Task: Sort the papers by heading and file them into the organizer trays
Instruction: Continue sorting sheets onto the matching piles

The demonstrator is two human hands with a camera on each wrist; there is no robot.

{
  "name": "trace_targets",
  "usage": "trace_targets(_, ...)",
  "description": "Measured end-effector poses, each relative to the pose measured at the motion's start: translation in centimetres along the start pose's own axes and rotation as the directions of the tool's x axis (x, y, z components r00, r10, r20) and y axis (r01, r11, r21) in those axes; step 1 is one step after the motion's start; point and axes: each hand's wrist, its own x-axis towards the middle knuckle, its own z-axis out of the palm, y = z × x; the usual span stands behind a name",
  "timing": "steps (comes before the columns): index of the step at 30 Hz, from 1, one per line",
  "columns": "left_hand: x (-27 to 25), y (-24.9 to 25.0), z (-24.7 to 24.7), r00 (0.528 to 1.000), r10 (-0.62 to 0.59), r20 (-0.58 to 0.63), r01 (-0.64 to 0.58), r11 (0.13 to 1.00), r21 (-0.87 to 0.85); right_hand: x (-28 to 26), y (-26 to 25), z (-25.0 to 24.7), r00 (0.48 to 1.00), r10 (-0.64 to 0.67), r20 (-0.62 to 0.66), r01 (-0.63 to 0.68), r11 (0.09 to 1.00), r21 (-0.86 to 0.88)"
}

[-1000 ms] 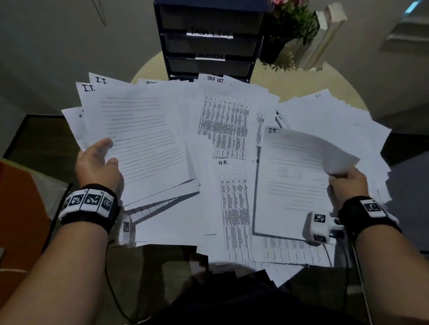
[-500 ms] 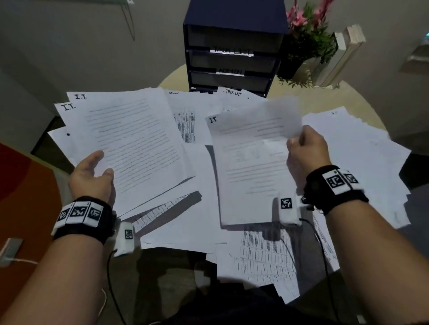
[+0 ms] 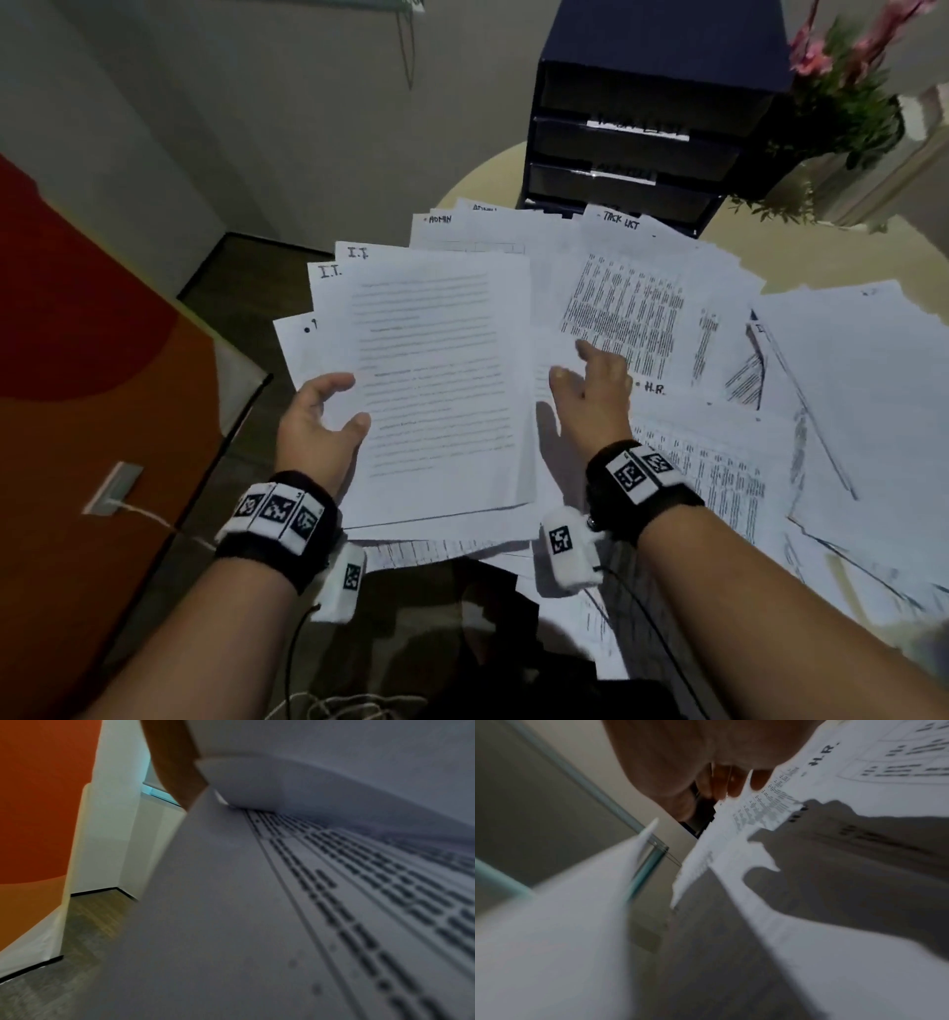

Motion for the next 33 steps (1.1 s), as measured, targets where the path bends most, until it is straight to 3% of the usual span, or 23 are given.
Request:
trace_targets(2, -0.2, -0.2, 1.0, 1.0, 0.008, 0.027, -0.007, 0.999, -0.041, -0.3, -0.6, -0.5, 0.967, 0.062, 0.248, -0.148, 0.926, 0.347)
trace_targets(4, -0.4, -0.3, 2.4, 0.999, -0.002, 0.042, 0.004, 0.999, -0.044, -0.4, -0.7, -0.7, 0.926, 0.129, 0.355, -0.292, 0.841, 0.456)
trace_targets(6, -0.6, -0.3, 3.4, 0.997, -0.027, 0.066, 0.032, 0.996, -0.082, -0.3, 0.1, -0.8, 0.948, 0.168, 0.271, -0.294, 0.791, 0.537)
trace_targets(10, -0.6, -0.3, 4.8, 0.983, -0.129, 0.128, 0.154, 0.966, -0.208, -0.6, 1.8, -2.7, 0.949, 0.208, 0.237, -0.314, 0.688, 0.654)
trace_targets(13, -0.1, -0.8, 5.3, 0.972, -0.162, 0.167, 0.192, 0.964, -0.183, -0.8, 2.6, -4.1, 0.964, 0.203, 0.174, -0.267, 0.745, 0.612)
trace_targets(18, 1.1, -2.0, 5.5, 0.969, -0.167, 0.18, 0.181, 0.981, -0.069, -0.7, 4.2, -4.1, 0.948, 0.24, 0.21, -0.318, 0.737, 0.596)
trace_targets(19, 1.2, -2.3, 5.5, 0.968, -0.17, 0.186, 0.176, 0.984, -0.015, -0.7, 4.5, -4.1, 0.953, 0.243, 0.179, -0.302, 0.774, 0.556)
trace_targets(22, 1.7, -3.4, 5.5, 0.957, -0.214, 0.194, 0.19, 0.972, 0.138, -0.3, 4.8, -4.2, 0.973, 0.219, 0.069, -0.228, 0.959, 0.17)
trace_targets(24, 1.9, -4.0, 5.7, 0.95, -0.261, 0.174, 0.232, 0.958, 0.169, -0.2, 5.2, -3.9, 0.971, 0.238, 0.032, -0.239, 0.971, 0.029)
trace_targets(26, 1.9, -4.3, 6.1, 0.945, -0.293, 0.143, 0.27, 0.95, 0.159, -0.1, 5.3, -3.8, 0.966, 0.258, 0.026, -0.259, 0.965, 0.041)
trace_targets(33, 2.0, -4.3, 6.0, 0.955, -0.285, 0.087, 0.257, 0.935, 0.246, -0.1, 5.6, -3.4, 0.949, 0.295, 0.111, -0.315, 0.886, 0.341)
